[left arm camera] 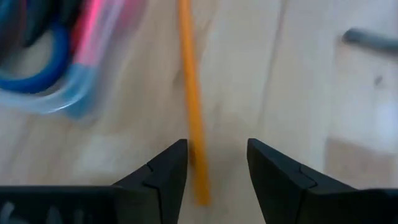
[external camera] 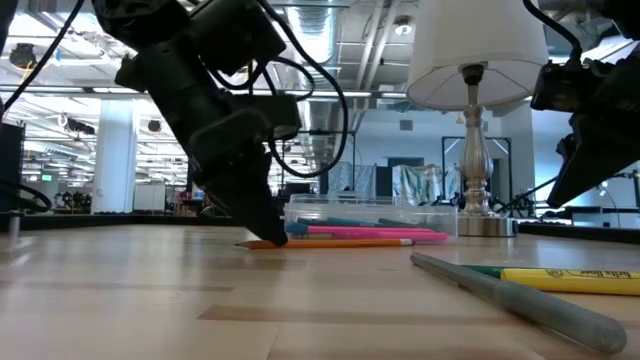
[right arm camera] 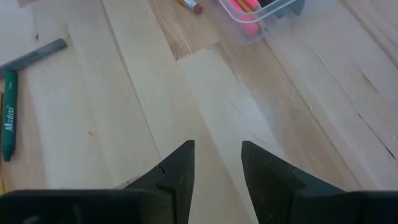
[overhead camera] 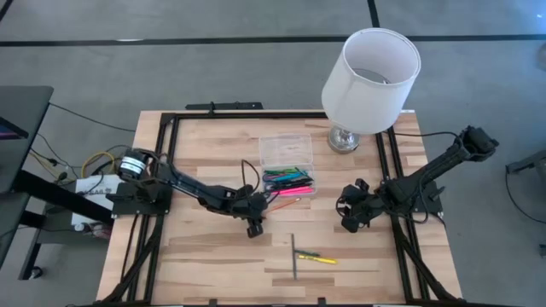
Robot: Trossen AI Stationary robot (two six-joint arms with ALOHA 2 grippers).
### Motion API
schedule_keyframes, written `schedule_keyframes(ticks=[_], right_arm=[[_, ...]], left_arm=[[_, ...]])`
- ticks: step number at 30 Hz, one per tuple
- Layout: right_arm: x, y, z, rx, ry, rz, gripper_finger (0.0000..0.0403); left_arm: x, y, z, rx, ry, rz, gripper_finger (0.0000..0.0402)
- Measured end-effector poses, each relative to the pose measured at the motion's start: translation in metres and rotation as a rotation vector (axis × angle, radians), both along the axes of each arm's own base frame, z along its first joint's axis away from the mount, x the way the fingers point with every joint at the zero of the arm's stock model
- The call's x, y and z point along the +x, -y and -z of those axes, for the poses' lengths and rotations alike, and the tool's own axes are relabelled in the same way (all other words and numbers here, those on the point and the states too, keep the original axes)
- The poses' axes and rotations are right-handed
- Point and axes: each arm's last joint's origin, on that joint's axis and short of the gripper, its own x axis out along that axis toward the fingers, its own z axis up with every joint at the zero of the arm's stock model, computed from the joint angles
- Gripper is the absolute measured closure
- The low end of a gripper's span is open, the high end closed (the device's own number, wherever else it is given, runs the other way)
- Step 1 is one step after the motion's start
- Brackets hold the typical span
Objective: Pick & place school supplies into a supply box
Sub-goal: Put the yellow pencil into the transparent supply box
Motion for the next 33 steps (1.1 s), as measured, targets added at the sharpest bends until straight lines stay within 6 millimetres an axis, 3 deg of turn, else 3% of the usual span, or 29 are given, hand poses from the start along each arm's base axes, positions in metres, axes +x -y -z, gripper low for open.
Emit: schedule_keyframes(ticks=[8, 15, 24, 33], right_arm=[[0.0, 0.0, 0.0, 0.0, 0.003, 0.001, 0.0278], [0.0, 0.0, 0.0, 0.004, 0.005, 0.0, 0.0278], [0.001, 0.0, -0.001, 0.011, 0.009, 0.006, 0.0278], [0.001, -0.001, -0.001, 0.017, 0.007, 0.003, 0.0278]], left_arm=[[0.011, 0.02, 0.01, -0.03, 0.028, 0.142, 0.0267], [0.009, 0.021, 0.012, -0.033, -0.003, 0.187, 0.0332], [0.004, 0.021, 0.012, -0.014, -0.051, 0.247, 0.0375], [0.004, 0.022, 0.012, -0.041, -0.056, 0.137, 0.0397]])
